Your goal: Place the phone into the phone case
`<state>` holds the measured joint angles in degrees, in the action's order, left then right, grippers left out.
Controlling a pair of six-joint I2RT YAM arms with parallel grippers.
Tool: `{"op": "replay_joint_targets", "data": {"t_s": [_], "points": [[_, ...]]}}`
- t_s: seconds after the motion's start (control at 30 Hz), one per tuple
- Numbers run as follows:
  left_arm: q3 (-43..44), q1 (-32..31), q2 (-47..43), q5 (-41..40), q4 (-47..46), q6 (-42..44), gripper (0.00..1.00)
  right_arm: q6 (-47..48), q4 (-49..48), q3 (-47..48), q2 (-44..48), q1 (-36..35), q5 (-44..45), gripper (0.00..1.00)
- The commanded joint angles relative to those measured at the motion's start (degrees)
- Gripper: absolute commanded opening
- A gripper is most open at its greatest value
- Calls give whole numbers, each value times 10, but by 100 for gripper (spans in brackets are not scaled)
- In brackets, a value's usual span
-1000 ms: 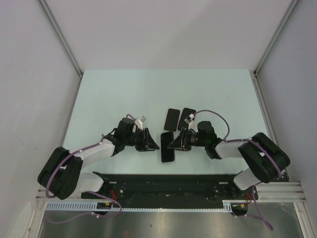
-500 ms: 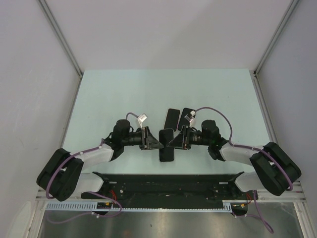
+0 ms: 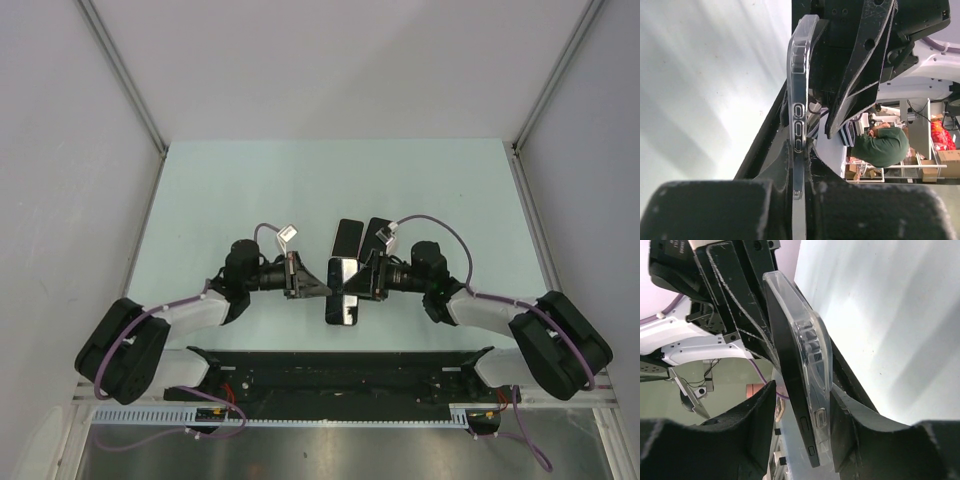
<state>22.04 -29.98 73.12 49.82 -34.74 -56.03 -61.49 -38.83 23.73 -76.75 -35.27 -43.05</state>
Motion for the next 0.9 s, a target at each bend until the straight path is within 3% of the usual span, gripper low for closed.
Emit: {"op": "replay_joint_targets", "data": {"t_s": [0.0, 0.37, 0.5, 0.87], "points": [[-8, -3, 13, 33, -79, -36, 0, -13, -61, 11, 44, 16, -14, 49], [-33, -3, 76, 70, -288, -163, 0, -71, -131, 0, 78, 39, -20, 50], [-37, -3, 90, 79, -328, -187, 0, -140, -250, -22, 67, 53, -23, 49], [-43, -3, 117, 85, -376, -212, 0, -220, -410, -48, 18, 64, -20, 43]]}}
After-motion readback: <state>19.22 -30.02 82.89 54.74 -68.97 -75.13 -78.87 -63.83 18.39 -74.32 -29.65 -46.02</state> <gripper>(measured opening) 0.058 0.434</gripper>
